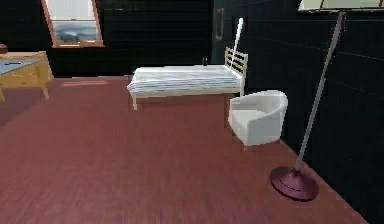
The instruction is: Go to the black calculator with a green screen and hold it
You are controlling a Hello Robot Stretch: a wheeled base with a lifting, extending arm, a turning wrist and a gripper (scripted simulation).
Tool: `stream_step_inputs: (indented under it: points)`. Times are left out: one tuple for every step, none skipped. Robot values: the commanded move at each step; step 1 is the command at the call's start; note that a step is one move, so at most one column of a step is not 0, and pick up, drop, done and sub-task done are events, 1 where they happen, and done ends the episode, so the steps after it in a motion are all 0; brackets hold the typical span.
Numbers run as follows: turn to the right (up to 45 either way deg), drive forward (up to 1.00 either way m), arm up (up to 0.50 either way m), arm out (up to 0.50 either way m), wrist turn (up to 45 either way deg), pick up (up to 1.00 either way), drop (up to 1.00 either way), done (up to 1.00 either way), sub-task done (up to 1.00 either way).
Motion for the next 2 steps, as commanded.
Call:
stream_step_inputs:
  points:
    - [-9.0,0.00,0.00,0.00,0.0,0.00,0.00,0.00,0.00]
    - [0.0,0.30,0.00,0.00,0.0,0.00,0.00,0.00,0.00]
